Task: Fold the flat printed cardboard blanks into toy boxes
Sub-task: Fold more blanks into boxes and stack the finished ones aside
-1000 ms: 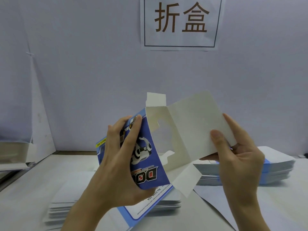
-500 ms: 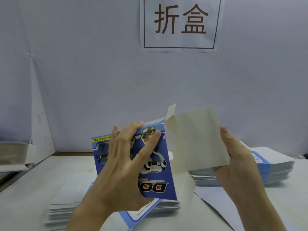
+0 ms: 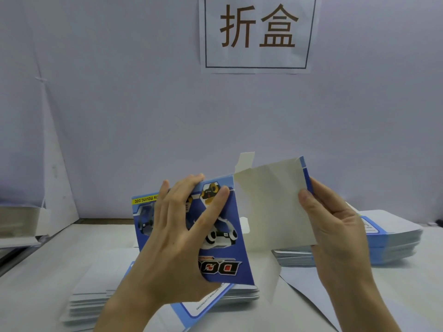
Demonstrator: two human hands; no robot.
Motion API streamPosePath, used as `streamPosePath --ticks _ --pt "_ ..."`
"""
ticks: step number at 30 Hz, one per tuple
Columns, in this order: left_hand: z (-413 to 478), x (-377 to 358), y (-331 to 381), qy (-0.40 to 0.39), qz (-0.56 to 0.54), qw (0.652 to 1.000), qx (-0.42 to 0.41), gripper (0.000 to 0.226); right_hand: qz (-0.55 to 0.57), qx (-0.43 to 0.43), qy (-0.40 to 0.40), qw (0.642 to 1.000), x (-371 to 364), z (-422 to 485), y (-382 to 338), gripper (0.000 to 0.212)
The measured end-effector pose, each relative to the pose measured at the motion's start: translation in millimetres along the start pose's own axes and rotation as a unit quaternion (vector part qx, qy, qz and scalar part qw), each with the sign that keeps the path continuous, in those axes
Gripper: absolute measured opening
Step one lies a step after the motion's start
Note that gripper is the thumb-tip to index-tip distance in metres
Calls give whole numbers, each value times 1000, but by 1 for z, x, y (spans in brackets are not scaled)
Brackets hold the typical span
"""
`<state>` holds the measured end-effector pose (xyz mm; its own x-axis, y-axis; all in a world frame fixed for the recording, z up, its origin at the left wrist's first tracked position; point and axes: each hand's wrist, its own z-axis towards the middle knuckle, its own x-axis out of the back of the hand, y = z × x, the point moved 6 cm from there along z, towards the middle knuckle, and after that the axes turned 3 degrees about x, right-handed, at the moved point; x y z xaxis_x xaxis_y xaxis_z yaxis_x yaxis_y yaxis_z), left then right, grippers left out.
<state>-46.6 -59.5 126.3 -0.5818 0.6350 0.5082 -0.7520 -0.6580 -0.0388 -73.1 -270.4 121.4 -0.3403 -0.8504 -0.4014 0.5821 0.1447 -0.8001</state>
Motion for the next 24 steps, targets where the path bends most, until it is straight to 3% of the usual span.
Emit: streamPosePath --ticks 2,4,7,10,12,14,16,18,21,24 --pt "-1 -2 -1 -1 11 1000 -19 106 -6 4 1 1000 1 1 2 32" --pt "-1 1 -3 10 -4 1000 17 103 32 -11 -10 999 -1 2 3 23" --pt "-2 8 -12 59 -86 983 152 118 65 -40 -30 997 2 8 11 27" --pt "-6 8 -23 105 -226 928 276 126 -81 -35 -128 988 -6 6 16 40" --pt "-8 6 -29 124 -262 904 315 125 -180 -53 -275 943 -20 -7 28 62" --pt "-11 3 -31 129 -246 898 340 130 -255 -81 -407 873 -34 -26 44 96" --pt "-14 -1 -30 131 -224 893 368 136 -278 -78 -457 841 -49 -41 59 117" --pt "-15 -4 -24 115 -242 874 406 141 -259 -49 -458 849 -65 -51 73 127" --pt "-15 -7 -22 84 -284 848 439 148 -214 -6 -387 897 -73 -49 80 121" --pt "-14 -10 -35 56 -348 833 426 120 -164 -11 -332 929 -62 -35 75 109"
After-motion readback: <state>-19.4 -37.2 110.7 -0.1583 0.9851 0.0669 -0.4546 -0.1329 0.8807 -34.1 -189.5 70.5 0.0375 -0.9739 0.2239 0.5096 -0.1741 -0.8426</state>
